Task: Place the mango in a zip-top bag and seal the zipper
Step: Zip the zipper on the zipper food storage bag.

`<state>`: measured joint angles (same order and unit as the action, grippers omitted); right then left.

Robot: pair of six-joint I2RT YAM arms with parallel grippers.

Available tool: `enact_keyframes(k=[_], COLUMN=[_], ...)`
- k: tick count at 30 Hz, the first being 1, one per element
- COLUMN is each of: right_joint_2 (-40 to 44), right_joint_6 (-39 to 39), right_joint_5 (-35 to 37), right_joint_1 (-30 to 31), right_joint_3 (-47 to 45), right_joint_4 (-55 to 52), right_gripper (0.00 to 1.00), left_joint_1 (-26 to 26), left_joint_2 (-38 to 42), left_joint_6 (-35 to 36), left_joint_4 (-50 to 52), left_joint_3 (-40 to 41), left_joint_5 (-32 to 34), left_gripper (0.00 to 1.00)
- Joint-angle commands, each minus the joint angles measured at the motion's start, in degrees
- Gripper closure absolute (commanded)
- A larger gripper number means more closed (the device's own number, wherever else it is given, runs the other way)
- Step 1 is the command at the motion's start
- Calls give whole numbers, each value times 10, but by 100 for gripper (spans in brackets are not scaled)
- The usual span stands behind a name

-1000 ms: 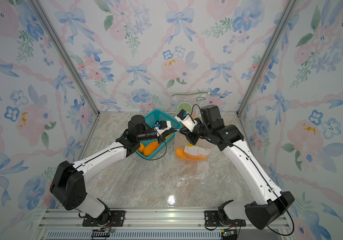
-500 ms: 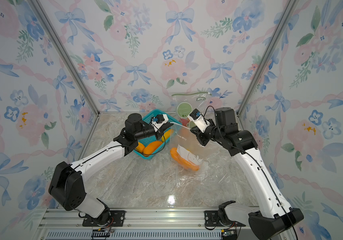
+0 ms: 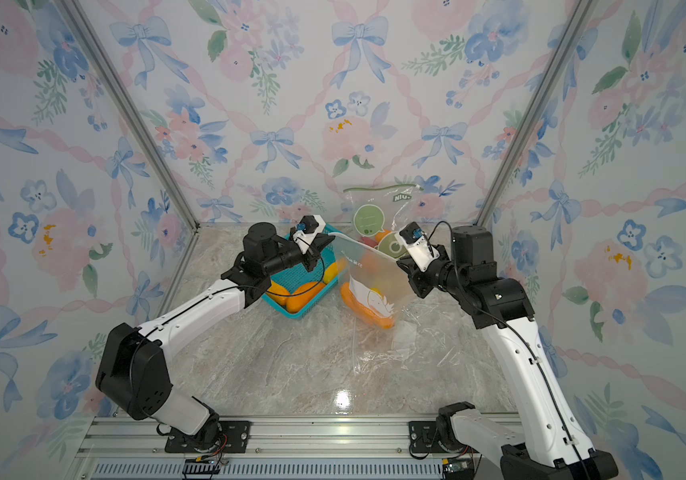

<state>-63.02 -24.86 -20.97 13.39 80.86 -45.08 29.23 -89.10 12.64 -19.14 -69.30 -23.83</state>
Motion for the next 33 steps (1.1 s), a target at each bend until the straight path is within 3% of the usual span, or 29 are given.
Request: enact_keyframes(k=[1, 14, 20, 25, 33], right_joint_2=[23, 18, 7, 5, -36], right_joint_6=[13, 24, 57, 92, 138], right_joint_5=[12, 13, 15, 72, 197], right_joint_1=[-20, -36, -36, -35, -41], right_joint_3=[-5, -17, -11, -11, 7], right_joint_4=[-4, 16, 48, 100, 171], right_gripper=[100, 100, 100, 100, 100], left_joint_1=[-37, -54, -55, -48, 6], left_joint_2=[11, 17, 8, -11, -50], left_joint_6=[-20, -27, -49, -81, -91], left_joint_4=[12, 12, 12, 9, 5], left_joint_3=[10, 16, 2, -28, -79], left_joint_5=[82, 87, 57, 26, 53], left_gripper=[100, 100, 100, 100, 100])
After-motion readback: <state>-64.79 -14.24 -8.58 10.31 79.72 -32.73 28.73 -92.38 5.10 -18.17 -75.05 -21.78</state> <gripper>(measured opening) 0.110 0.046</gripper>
